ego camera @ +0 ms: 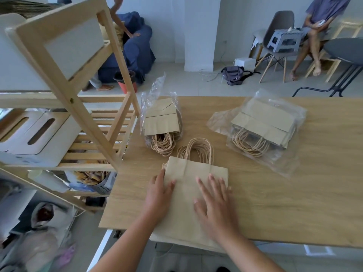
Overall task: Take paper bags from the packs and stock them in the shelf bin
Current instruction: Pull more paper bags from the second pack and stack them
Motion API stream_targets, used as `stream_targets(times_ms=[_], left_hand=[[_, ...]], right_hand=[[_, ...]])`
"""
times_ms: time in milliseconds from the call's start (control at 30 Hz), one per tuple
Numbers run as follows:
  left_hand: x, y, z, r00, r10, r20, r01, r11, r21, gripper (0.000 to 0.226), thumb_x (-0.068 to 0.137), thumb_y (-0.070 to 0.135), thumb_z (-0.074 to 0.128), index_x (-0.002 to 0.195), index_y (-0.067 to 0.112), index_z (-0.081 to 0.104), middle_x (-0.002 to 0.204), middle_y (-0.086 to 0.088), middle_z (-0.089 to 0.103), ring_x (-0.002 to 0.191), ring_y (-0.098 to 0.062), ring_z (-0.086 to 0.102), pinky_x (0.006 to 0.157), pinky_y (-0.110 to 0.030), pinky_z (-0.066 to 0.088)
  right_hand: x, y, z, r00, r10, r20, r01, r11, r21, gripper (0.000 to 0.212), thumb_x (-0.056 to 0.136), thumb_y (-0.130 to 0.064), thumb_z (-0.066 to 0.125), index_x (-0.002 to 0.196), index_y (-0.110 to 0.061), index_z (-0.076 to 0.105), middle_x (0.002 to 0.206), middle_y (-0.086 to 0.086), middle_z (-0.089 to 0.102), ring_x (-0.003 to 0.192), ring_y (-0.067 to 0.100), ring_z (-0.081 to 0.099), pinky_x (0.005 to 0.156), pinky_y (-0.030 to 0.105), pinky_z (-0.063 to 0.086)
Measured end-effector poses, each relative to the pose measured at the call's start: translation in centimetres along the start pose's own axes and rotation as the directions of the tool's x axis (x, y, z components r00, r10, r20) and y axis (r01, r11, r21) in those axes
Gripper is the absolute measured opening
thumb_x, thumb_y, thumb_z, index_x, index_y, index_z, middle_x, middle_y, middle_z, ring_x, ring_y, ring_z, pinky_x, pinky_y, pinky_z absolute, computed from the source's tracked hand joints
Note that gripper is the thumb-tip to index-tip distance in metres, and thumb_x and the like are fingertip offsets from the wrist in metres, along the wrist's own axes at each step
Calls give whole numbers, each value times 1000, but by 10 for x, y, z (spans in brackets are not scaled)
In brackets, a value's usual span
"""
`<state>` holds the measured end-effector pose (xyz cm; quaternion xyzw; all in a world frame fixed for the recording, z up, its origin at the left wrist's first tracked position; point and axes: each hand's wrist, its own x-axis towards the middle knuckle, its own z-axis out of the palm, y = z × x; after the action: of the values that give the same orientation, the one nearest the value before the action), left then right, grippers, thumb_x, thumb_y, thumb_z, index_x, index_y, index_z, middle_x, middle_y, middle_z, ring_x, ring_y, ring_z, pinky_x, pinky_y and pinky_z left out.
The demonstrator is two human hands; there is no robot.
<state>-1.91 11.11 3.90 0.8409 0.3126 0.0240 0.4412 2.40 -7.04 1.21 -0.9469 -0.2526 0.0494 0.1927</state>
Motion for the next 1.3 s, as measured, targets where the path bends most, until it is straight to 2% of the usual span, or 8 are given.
stream_targets(times_ms=[167, 400, 500, 633, 800, 867, 1133, 1300], left_hand=[[-14, -5, 4, 979, 178, 102, -202, 919, 338, 58, 101, 53, 17, 157, 36, 9, 157, 25, 4, 151, -16, -11, 120, -40, -5], [-17, 13, 30, 872, 341, 352, -490, 590, 642, 64, 94, 70, 8, 151, 49, -13, 162, 10, -19, 150, -24, -20, 120, -48, -13], [-16, 19, 49, 882, 283, 378, -470, 602, 646, 78, 82, 85, 9, 148, 53, -17, 160, 7, -27, 146, -35, -26, 117, -58, -16], [-16, 23, 58, 886, 270, 377, -459, 623, 633, 85, 73, 92, 8, 147, 56, -16, 156, 11, -29, 145, -35, -28, 113, -61, -20], [-9, 12, 42, 876, 420, 237, -482, 753, 448, 63, 93, 65, 12, 153, 45, 14, 158, 18, -2, 153, -16, 4, 124, -40, -3], [-5, 3, 35, 893, 406, 193, -446, 752, 485, 59, 95, 55, 19, 153, 44, 19, 158, 16, -1, 153, -17, 5, 124, -41, -1], [5, 20, 43, 965, 128, 228, -249, 719, 649, 86, 77, 87, 20, 149, 52, -12, 164, 8, -17, 150, -35, -17, 118, -59, -4], [1, 25, 35, 956, 241, 167, -291, 852, 435, 60, 99, 49, 37, 155, 40, 16, 166, 10, 7, 153, -18, -4, 123, -42, 2]], right_hand=[[1, 29, -7, 994, -2, 110, 16, 992, -128, 64, 91, -65, 9, 152, -50, 2, 161, -8, -18, 149, 19, -20, 121, 46, -8], [-24, 105, -36, 984, 55, 167, -16, 974, -227, 74, 80, -75, -20, 149, -52, -8, 162, -10, -17, 149, 16, -21, 120, 43, -12], [-28, 122, -47, 977, 106, 183, -53, 961, -271, 69, 86, -72, -10, 151, -49, -4, 165, -3, -8, 151, 21, -12, 121, 47, -10], [-18, 104, -59, 988, 125, 92, -103, 972, -213, 64, 88, -58, 27, 150, -42, 30, 162, 13, 18, 147, 36, 5, 119, 58, 10], [-16, 81, -38, 985, 71, 159, -30, 968, -249, 71, 79, -82, -1, 146, -58, -12, 159, -7, -26, 146, 31, -28, 119, 49, -14], [-20, 89, -34, 985, 115, 126, -81, 966, -246, 73, 80, -82, -4, 147, -56, -10, 161, -7, -23, 147, 32, -27, 119, 50, -13], [-28, 128, -43, 971, 222, 95, -185, 937, -298, 73, 83, -78, -2, 151, -52, -4, 165, -4, -11, 149, 33, -18, 121, 53, -6], [-18, 110, -53, 957, 291, 0, -282, 929, -241, 73, 83, -58, 19, 153, -37, 27, 166, 5, 8, 151, 36, -7, 118, 60, -5]])
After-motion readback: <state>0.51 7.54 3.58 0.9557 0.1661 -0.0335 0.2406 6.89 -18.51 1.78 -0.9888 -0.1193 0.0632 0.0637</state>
